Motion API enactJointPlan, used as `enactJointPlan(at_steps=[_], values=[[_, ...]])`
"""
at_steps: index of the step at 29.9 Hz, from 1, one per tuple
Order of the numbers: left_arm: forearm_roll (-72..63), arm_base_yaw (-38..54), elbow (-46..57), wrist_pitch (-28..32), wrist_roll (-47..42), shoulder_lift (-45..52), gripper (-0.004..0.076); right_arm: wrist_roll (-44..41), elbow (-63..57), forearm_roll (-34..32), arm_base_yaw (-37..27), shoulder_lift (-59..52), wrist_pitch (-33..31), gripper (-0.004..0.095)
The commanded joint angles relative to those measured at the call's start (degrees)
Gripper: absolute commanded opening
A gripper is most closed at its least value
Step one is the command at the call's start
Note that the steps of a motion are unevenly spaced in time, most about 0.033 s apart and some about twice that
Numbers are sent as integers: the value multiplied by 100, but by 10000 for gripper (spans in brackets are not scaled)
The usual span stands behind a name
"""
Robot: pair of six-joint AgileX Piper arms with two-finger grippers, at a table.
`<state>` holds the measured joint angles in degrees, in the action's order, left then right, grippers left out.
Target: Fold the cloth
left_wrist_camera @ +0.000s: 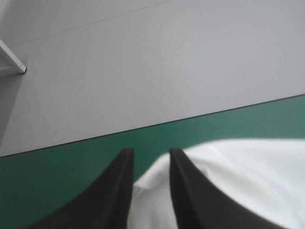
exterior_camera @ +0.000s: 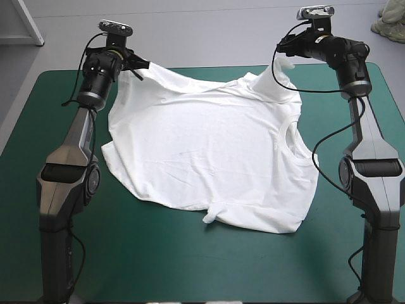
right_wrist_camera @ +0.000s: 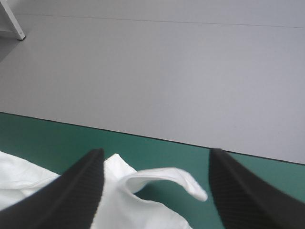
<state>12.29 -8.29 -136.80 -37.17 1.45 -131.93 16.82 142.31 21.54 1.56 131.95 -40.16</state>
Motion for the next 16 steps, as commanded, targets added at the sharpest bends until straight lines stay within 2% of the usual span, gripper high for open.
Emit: enactJointPlan(at_steps=[1, 3, 5, 7, 10, 13, 16], values=[[40, -3, -185, 821, -48, 370, 469, 72, 162, 73, -28, -428, 442, 781], [87, -3, -233, 793, -48, 370, 611, 60, 173, -23, -28, -519, 214, 764], [225, -3, -369, 430, -37, 431, 654, 4, 172, -69, -28, -672, -279, 746], [398, -14, -564, -258, 13, 501, 650, -11, 172, -99, -28, -777, -886, 719], [549, -14, -864, -1601, 248, 700, 637, -266, 181, -99, -28, -916, -1877, 648], [484, -14, -991, -2688, 248, 939, 582, -498, 197, -88, -28, -988, -2642, 572], [-49, 0, -991, -3345, 263, 1102, 509, -830, 182, -8, -28, -1074, -2757, 519]])
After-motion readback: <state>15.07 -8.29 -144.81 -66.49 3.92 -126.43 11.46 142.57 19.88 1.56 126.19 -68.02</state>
